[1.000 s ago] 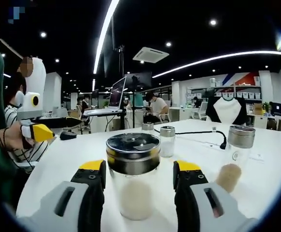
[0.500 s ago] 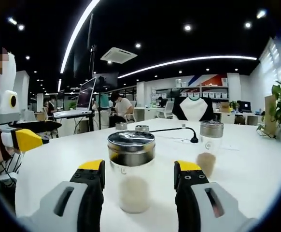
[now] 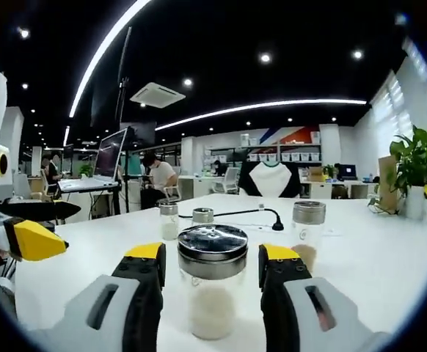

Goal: Rotate the seasoning bottle until the label or dispensing opening points toward the visible target arrow and the bottle remains upright within the marked orientation range

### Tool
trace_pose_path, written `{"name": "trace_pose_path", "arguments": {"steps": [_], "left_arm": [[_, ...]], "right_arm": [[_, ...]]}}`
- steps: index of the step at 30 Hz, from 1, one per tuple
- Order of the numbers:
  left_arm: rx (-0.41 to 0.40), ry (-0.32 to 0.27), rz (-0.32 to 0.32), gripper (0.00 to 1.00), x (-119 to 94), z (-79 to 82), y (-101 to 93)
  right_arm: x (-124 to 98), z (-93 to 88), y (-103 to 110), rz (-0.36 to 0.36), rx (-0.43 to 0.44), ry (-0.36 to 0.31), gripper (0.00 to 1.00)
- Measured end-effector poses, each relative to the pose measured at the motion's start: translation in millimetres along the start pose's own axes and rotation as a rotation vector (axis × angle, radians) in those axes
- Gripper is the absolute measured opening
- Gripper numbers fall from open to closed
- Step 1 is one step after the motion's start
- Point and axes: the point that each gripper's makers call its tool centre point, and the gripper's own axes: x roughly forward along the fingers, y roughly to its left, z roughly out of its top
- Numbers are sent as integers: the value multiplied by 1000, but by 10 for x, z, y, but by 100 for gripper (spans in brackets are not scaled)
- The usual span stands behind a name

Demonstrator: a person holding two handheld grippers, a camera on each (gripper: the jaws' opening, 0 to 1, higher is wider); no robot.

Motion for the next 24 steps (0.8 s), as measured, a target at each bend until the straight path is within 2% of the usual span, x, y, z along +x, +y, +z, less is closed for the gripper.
{"name": "trace_pose_path", "arguments": {"steps": [4,8,12,24], "left_arm": [[3,-4,-8,95,0,16,-35],[6,-2,-10,95,-9,1,-47],[0,-2,-8,95,-12,-5,-43],[-1,-5,-15,95,-11,-7,-51]], "right_arm": [[11,26,9,-11,19,-2,48],[54,19,25,-13,-1,15,47],[33,18,-61,-61,0,19,38],[30,8,-38,-67,2,33,37]]}}
